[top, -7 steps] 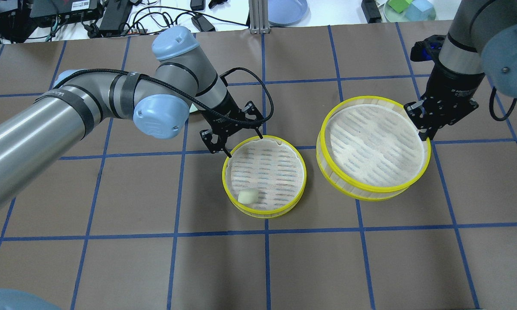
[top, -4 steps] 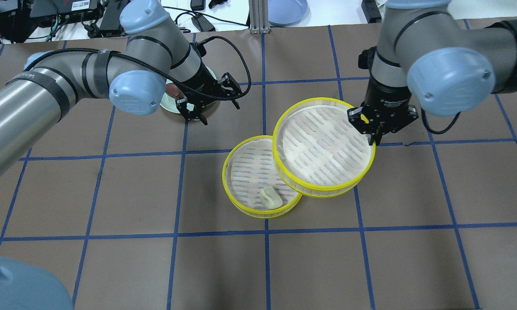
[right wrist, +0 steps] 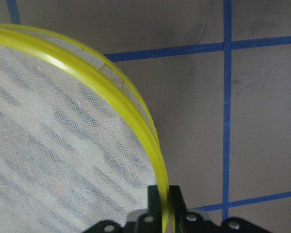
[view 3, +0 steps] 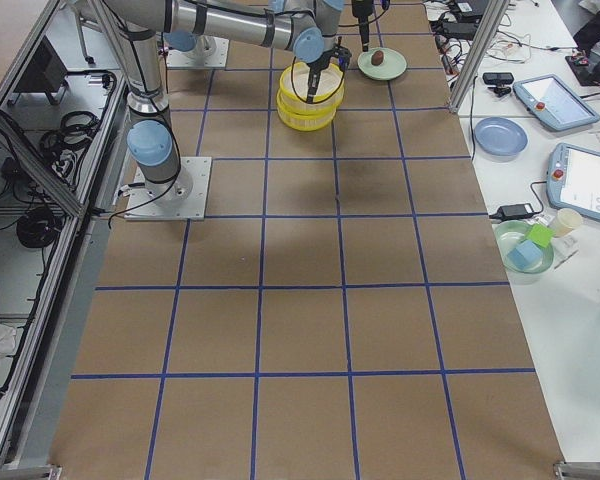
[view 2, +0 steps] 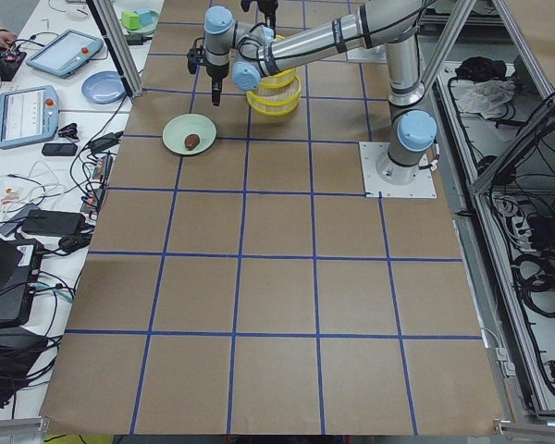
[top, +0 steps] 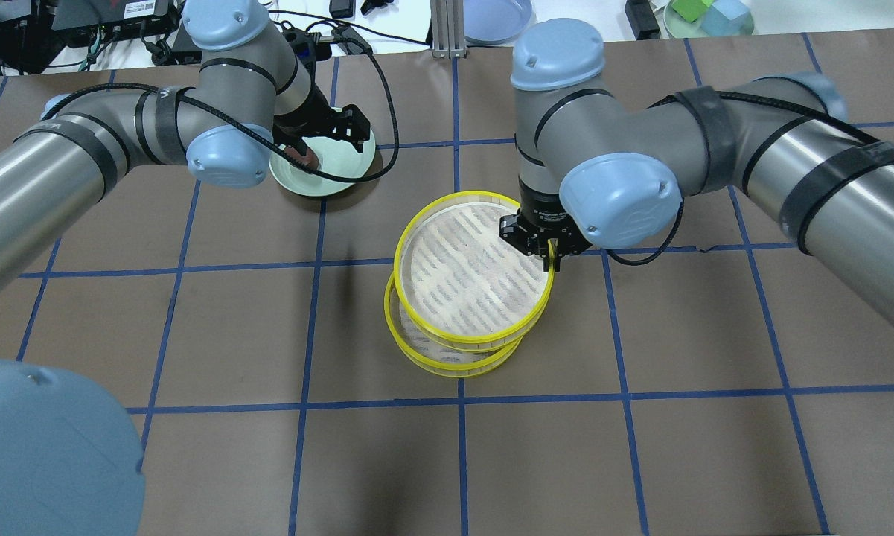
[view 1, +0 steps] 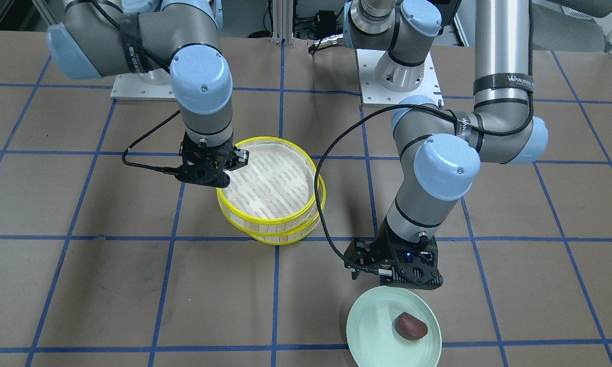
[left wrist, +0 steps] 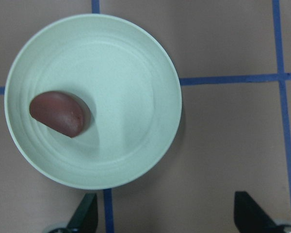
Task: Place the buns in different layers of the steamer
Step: 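Restack the top tier with right gripper while left returns to plate, then grasp the dark red bun on the plate with the left gripper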
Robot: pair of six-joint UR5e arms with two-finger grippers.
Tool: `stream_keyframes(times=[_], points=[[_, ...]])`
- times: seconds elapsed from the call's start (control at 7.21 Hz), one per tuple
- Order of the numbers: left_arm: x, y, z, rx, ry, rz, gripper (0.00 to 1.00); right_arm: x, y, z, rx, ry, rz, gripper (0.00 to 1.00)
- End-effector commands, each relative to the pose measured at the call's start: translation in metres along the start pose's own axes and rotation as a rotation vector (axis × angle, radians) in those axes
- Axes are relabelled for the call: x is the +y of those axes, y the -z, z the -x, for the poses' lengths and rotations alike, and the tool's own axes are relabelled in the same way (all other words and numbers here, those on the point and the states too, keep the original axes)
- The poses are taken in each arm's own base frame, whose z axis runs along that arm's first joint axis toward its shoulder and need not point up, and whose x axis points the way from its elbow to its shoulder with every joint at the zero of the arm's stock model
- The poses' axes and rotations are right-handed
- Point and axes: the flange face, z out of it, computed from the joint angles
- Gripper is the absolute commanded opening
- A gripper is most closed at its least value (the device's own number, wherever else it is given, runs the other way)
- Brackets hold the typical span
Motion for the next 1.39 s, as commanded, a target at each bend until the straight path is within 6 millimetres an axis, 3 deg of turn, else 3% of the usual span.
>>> stream_keyframes(times=[0.0, 0.42, 0.55, 0.83, 0.97, 1.25], points=[[-0.022, -0.028, 0.05, -0.036, -0.121, -0.075, 0.99, 0.001, -0.019, 0.022, 0.009, 0.028, 0.016, 0.0], [-0.029, -0.099, 0.064, -0.056, -0.323, -0.096, 0.94, -0.001, -0.023, 0.023, 0.013, 0.04, 0.022, 0.0], [-0.029, -0.113, 0.072, -0.064, -0.357, -0.102, 0.94, -0.001, -0.023, 0.021, 0.028, 0.061, 0.02, 0.0], [-0.028, -0.121, 0.085, -0.075, -0.433, -0.092, 0.94, -0.001, -0.024, 0.018, 0.056, 0.078, 0.017, 0.0], [-0.024, -0.131, 0.086, -0.065, -0.433, -0.074, 0.87, 0.0, -0.025, 0.02, 0.052, 0.078, 0.022, 0.0], [-0.021, -0.132, 0.086, -0.06, -0.434, -0.061, 0.0, -0.002, -0.03, 0.022, 0.039, 0.072, 0.035, 0.0]])
